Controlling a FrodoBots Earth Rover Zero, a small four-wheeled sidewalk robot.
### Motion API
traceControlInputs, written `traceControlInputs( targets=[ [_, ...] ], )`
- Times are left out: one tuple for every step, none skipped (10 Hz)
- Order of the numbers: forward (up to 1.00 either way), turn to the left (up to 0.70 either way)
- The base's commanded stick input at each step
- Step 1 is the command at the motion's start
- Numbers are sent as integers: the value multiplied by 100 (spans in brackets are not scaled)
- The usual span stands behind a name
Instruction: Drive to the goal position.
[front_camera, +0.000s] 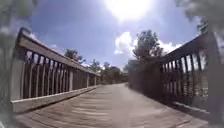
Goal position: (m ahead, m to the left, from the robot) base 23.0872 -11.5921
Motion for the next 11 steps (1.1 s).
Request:
traceControlInputs(
  targets=[
    [70,0],
    [70,0],
    [70,0],
    [70,0],
    [70,0],
    [70,0],
    [70,0],
    [70,0],
    [70,0],
    [70,0],
    [70,0]
  ],
)
